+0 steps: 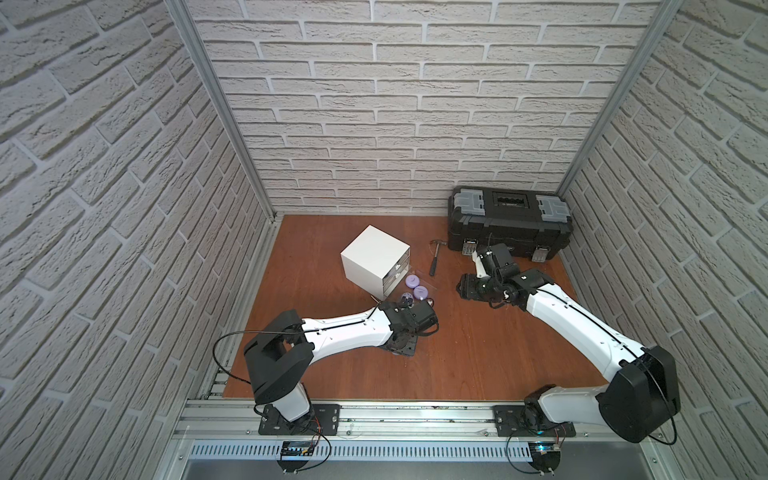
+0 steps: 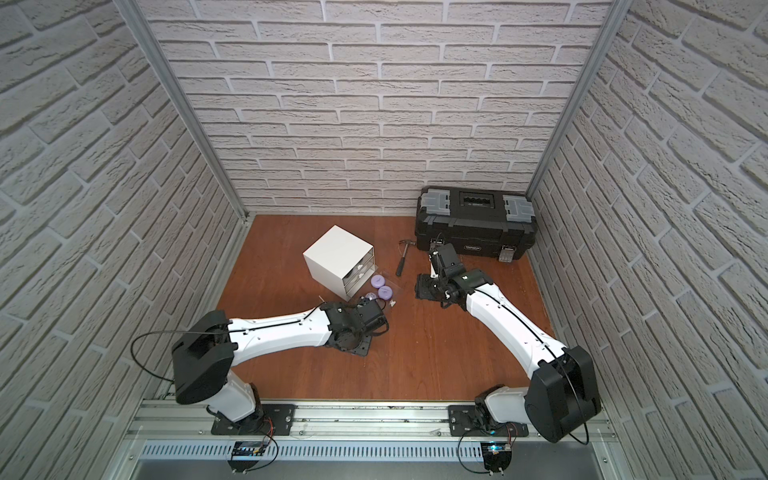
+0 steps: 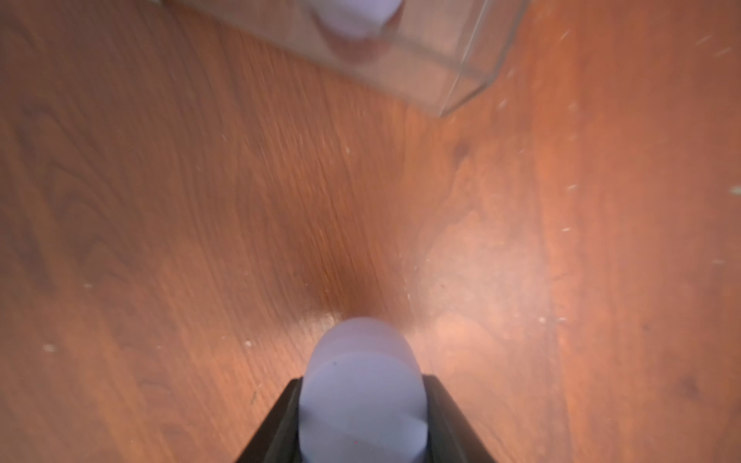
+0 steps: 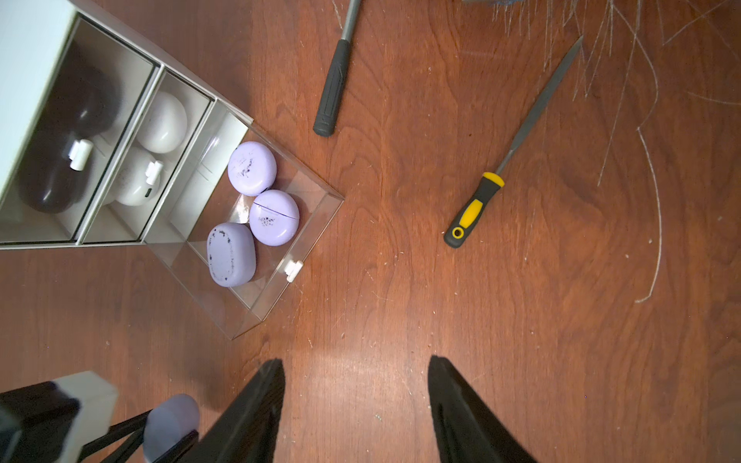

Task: Put the bluetooth earphones in the drawer according to color
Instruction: Pick up the Bluetooth earphone from the center of the board, then place the bluetooth earphone in the drawer.

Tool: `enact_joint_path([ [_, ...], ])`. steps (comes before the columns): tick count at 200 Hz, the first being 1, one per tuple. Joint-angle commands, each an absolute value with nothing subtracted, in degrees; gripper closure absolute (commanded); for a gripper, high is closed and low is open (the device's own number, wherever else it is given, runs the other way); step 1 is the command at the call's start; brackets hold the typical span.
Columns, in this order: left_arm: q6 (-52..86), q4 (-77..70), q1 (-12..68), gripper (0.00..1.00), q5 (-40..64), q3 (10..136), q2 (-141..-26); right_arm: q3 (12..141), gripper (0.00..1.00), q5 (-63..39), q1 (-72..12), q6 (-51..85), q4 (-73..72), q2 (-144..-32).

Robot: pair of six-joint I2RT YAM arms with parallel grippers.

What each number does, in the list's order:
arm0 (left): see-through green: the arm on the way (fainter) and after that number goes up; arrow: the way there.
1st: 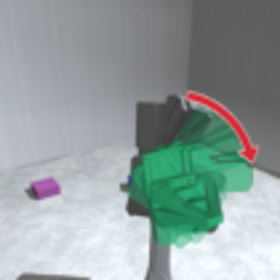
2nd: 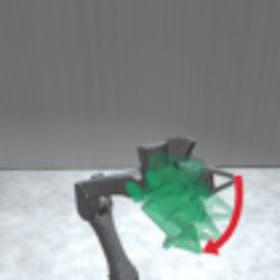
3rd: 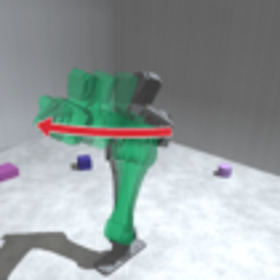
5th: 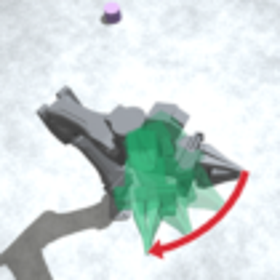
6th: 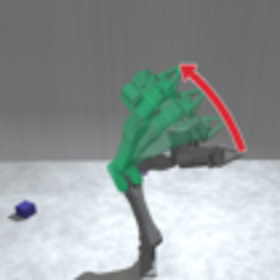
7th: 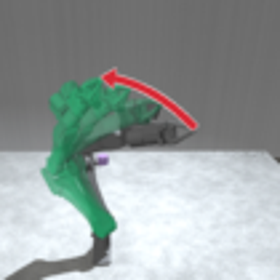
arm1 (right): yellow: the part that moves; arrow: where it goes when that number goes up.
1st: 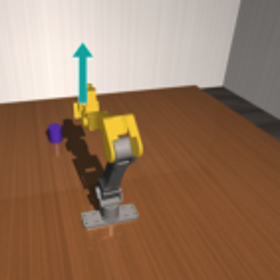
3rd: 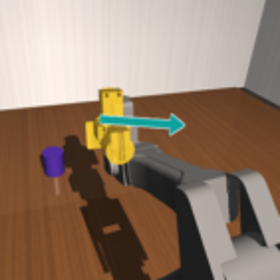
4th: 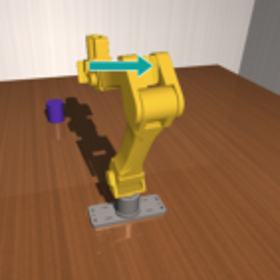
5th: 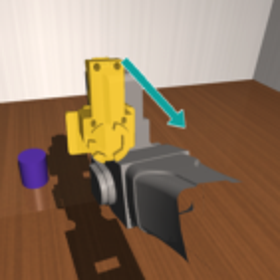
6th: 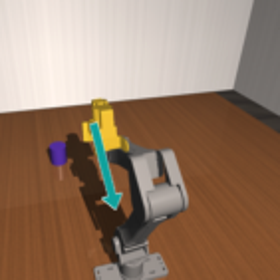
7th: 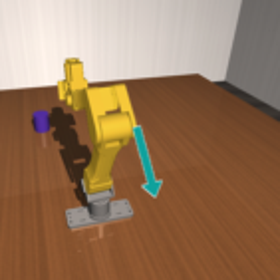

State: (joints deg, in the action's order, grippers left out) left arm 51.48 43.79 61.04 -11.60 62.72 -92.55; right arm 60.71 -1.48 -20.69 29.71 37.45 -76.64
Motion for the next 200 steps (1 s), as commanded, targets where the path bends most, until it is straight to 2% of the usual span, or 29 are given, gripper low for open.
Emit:
enact_joint_path([
  [1,47.5,47.1,58.5,0.58,-14.2,65.9,-90.5,59.8,0.38,-1.9,-20.2,29.4,36.4,-75.1],
  [43,40.2,48.1,53.0,0.58,-14.8,73.6,-91.5,59.5,0.38,-1.8,-19.3,29.0,37.4,-73.6],
  [96,32.2,48.1,48.1,0.58,-11.8,87.8,-100.9,58.2,0.38,-2.2,-18.4,29.0,37.4,-72.8],
  [200,29.8,46.5,46.6,0.58,-4.9,97.9,-114.7,57.2,0.38,-3.5,-16.4,28.3,37.0,-72.6],
])
